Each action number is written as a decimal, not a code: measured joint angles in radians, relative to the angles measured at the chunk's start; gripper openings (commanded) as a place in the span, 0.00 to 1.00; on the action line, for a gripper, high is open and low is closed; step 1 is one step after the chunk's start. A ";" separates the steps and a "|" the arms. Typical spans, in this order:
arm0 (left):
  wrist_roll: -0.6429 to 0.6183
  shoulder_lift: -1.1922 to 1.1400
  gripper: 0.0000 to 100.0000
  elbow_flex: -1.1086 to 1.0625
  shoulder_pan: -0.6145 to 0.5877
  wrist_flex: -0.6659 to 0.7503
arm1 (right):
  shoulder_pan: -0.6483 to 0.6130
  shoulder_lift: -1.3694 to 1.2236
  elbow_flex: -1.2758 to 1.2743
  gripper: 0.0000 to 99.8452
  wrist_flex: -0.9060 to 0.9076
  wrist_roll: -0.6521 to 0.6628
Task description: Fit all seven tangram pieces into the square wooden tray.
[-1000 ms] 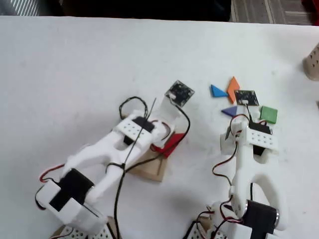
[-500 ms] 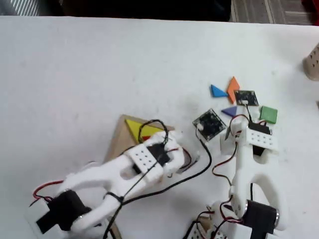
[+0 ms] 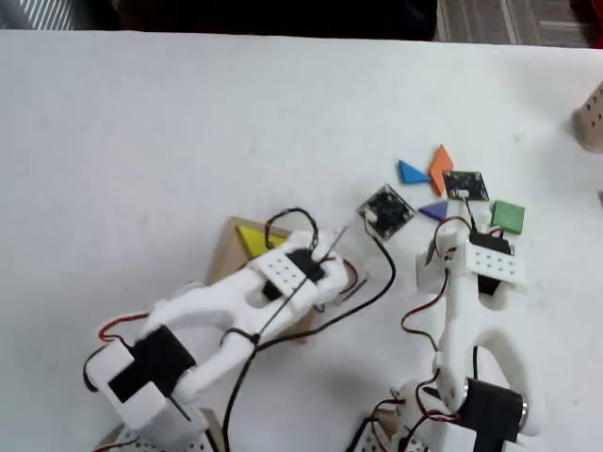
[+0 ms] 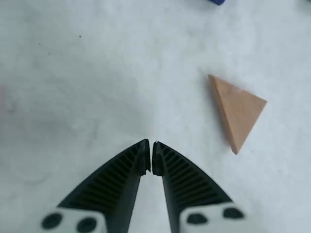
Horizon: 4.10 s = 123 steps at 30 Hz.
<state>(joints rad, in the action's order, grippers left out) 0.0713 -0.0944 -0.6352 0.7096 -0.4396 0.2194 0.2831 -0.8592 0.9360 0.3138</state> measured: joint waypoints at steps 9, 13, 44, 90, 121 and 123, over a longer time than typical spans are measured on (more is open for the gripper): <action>0.000 -0.006 0.02 0.003 -0.087 0.000 | 0.000 0.000 0.000 0.02 0.000 0.000; 0.000 0.002 0.02 0.003 -0.084 0.000 | 0.000 0.000 0.000 0.02 0.000 0.000; 0.000 0.051 0.03 -0.020 -0.069 -0.124 | 0.000 0.000 0.000 0.02 0.000 0.000; 0.166 0.361 0.03 -0.322 -0.647 -0.229 | -0.508 0.000 0.025 0.02 0.011 -0.094; 0.166 0.361 0.03 -0.324 -0.638 -0.229 | -0.766 -0.097 0.097 0.02 -0.112 -0.175; 0.166 0.361 0.03 -0.324 -0.638 -0.229 | -0.772 -0.092 0.097 0.02 -0.118 -0.178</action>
<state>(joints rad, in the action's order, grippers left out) 0.2371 0.2662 -0.9590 0.0713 -0.6682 -0.5524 0.1910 -0.7626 0.8178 0.1358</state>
